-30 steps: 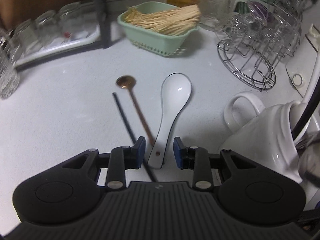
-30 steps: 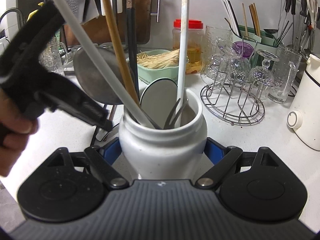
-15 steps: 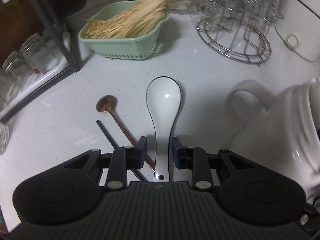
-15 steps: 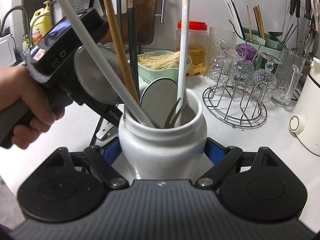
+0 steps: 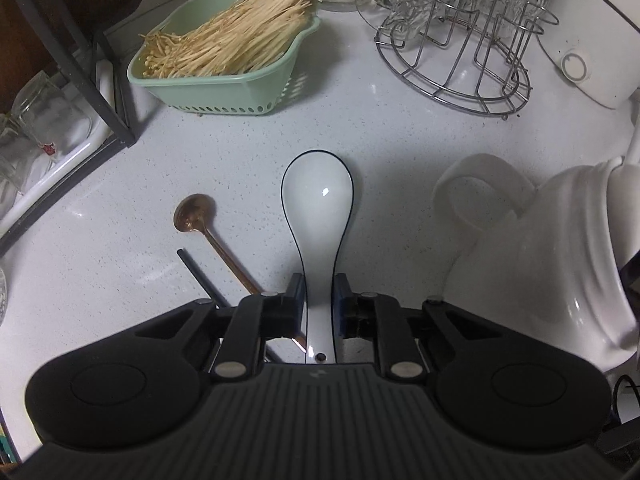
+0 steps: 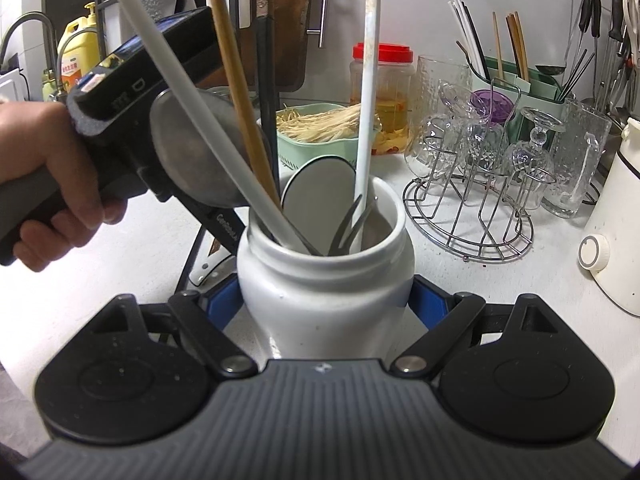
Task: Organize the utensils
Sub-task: 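Lower the left gripper onto the white spoon's handle and close it, then lift the white ceramic spoon with the left gripper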
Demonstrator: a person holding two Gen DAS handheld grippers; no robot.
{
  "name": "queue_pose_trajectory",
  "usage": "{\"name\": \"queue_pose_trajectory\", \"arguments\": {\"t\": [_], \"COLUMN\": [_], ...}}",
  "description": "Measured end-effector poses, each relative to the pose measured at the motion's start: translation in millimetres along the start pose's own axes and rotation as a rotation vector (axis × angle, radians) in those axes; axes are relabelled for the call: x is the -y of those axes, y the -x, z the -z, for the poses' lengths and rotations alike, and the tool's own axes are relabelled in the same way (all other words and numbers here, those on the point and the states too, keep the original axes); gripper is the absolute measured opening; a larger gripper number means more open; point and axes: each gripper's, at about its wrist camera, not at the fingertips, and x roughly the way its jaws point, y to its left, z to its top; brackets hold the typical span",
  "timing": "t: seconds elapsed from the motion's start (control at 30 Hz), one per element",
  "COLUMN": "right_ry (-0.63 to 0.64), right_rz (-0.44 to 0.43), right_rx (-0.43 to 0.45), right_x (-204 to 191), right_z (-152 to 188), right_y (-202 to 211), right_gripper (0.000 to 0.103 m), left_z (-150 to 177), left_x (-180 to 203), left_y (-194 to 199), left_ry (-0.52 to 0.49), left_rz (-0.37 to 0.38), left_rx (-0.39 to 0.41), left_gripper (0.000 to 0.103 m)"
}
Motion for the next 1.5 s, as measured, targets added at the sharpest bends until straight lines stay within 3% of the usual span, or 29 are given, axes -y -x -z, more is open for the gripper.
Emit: {"name": "queue_pose_trajectory", "arguments": {"t": [0.2,0.57,1.2,1.5], "right_ry": [0.000,0.001,0.006,0.004], "right_rz": [0.000,-0.001,-0.004,0.001], "right_rx": [0.003,0.006,0.008,0.011], "right_x": [0.3,0.6,1.7,0.4], "right_z": [-0.5,-0.7,-2.2,-0.9], "right_y": [-0.8,-1.8,-3.2,-2.4], "right_gripper": [0.090,0.090,0.090,0.090], "left_z": [2.5,22.2,99.4,140.8], "left_x": [-7.0,-16.3,-14.7,-2.4], "left_y": [8.6,37.2,69.5,80.3], "left_ry": [0.073,0.271,0.349,0.360], "left_rz": [0.021,0.136,0.162,0.173], "left_rx": [-0.001,0.013,0.013,-0.024], "left_gripper": [0.017,0.017,0.017,0.017]}}
